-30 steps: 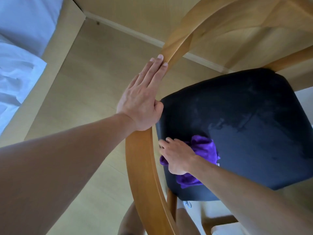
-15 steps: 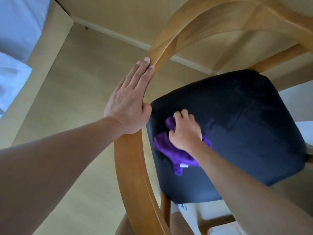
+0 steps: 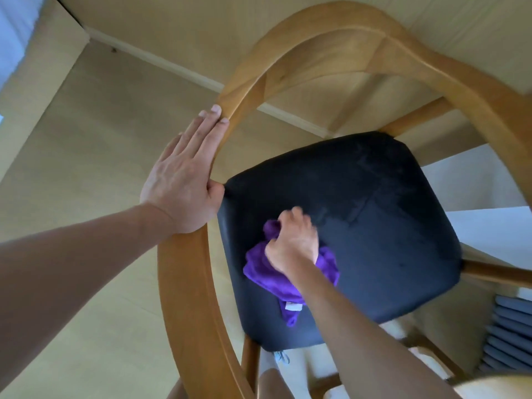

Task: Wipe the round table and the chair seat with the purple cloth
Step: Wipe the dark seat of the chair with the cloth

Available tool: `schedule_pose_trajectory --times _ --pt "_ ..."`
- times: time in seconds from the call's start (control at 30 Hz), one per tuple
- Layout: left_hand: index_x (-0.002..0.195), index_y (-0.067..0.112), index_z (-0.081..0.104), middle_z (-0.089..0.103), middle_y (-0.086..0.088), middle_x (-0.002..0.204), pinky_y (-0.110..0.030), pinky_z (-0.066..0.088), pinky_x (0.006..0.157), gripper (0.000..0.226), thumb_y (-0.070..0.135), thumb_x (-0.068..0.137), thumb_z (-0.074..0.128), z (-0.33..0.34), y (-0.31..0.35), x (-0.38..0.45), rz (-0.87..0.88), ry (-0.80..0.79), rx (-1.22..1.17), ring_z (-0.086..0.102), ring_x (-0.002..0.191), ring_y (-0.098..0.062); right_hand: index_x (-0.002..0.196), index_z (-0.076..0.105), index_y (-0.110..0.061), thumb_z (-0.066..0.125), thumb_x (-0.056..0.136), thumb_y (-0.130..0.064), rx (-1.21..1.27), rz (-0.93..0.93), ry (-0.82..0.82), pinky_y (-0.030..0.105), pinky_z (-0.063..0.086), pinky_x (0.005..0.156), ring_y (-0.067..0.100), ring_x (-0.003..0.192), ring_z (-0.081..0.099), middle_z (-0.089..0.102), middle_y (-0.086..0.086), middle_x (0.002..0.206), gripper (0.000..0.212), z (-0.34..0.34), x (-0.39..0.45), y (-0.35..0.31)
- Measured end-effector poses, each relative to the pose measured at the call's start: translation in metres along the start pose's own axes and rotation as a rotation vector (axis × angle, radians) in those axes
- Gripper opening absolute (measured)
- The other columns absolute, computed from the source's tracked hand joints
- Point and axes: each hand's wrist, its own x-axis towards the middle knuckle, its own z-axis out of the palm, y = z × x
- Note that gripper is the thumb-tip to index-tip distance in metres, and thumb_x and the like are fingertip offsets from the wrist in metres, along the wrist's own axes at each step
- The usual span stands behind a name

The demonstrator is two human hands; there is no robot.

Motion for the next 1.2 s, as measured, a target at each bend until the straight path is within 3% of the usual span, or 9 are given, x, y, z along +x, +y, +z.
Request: schedule_pose_trajectory --times 0.17,0.33,0.43,0.57,0.8,0.9,1.03,1.13,1.2 --pt "0.164 0.012 0.011 0.002 -0.001 0.173 -0.041 0.008 0.129 0.090 0.011 0.085 0.054 -0.002 -0.001 -0.002 0.028 0.002 0.054 0.000 0.159 -0.016 0.104 0.056 -0.022 0.055 0.071 -0.020 0.000 -0.274 -0.259 0.038 0.049 0.091 0.025 0.107 0.051 0.047 -0.005 0.112 0.033 0.029 -0.073 0.015" --pt "0.154 0.005 0.040 0.009 -0.018 0.171 -0.051 0.014 0.128 0.075 0.014 0.080 0.049 -0.007 0.005 0.010 0.625 -0.137 0.212 0.008 0.159 -0.029 0.103 0.057 -0.022 0.062 0.070 -0.010 0.443 0.143 0.165 0.034 0.047 0.093 0.024 0.108 0.050 0.043 -0.007 0.112 0.035 -0.002 -0.041 0.060" --pt "0.141 0.008 0.057 0.034 -0.018 0.163 -0.044 0.025 0.125 0.060 0.018 0.082 0.053 -0.006 0.005 0.016 0.812 -0.247 0.241 0.034 0.151 -0.029 0.117 0.053 -0.018 0.062 0.071 -0.003 0.549 0.308 0.328 0.037 0.041 0.105 0.024 0.119 0.042 0.040 -0.002 0.125 0.049 -0.022 0.001 0.070" --pt "0.112 0.016 0.065 0.061 -0.002 0.120 -0.040 0.044 0.098 0.039 0.033 0.087 0.040 -0.007 0.002 0.019 0.827 -0.381 0.311 0.059 0.106 -0.025 0.122 0.051 -0.016 0.062 0.072 -0.008 0.417 0.412 0.285 0.035 0.038 0.102 0.029 0.118 0.040 0.040 0.005 0.132 0.053 -0.017 0.027 0.047" --pt "0.116 0.018 0.061 0.060 0.002 0.112 -0.039 0.045 0.090 0.042 0.035 0.087 0.036 -0.013 0.007 0.023 0.770 -0.473 0.322 0.056 0.100 -0.021 0.097 0.046 -0.029 0.060 0.068 -0.014 0.147 -0.013 -0.114 0.035 0.043 0.093 0.023 0.107 0.045 0.041 -0.008 0.112 0.036 0.030 -0.065 0.010" --pt "0.119 0.020 0.058 0.058 0.003 0.113 -0.039 0.045 0.092 0.044 0.035 0.086 0.033 -0.014 0.009 0.025 0.749 -0.511 0.316 0.055 0.101 -0.021 0.091 0.054 -0.021 0.060 0.064 -0.005 0.429 0.167 0.087 0.036 0.047 0.087 0.027 0.101 0.052 0.047 -0.005 0.102 0.032 0.009 -0.060 0.037" --pt "0.116 0.019 0.062 0.061 0.003 0.108 -0.039 0.051 0.088 0.041 0.032 0.084 0.039 -0.012 0.006 0.026 0.735 -0.507 0.265 0.057 0.097 -0.020 0.119 0.056 -0.007 0.065 0.068 -0.001 0.496 0.504 0.528 0.035 0.040 0.098 0.036 0.113 0.046 0.046 0.012 0.124 0.053 -0.039 0.006 0.090" --pt "0.114 0.017 0.064 0.063 0.002 0.109 -0.038 0.053 0.088 0.041 0.030 0.082 0.041 -0.010 0.004 0.028 0.725 -0.487 0.221 0.060 0.099 -0.021 0.129 0.045 -0.010 0.066 0.071 -0.016 0.336 0.703 0.416 0.046 0.039 0.102 0.037 0.120 0.041 0.040 0.012 0.132 0.062 -0.045 0.042 0.084" --pt "0.117 0.017 0.066 0.065 0.001 0.112 -0.038 0.054 0.088 0.044 0.031 0.083 0.042 -0.011 0.004 0.029 0.717 -0.497 0.220 0.061 0.101 -0.021 0.124 0.043 -0.015 0.064 0.069 -0.021 0.122 0.643 0.292 0.044 0.041 0.095 0.033 0.115 0.043 0.041 0.007 0.126 0.058 -0.029 0.038 0.059"
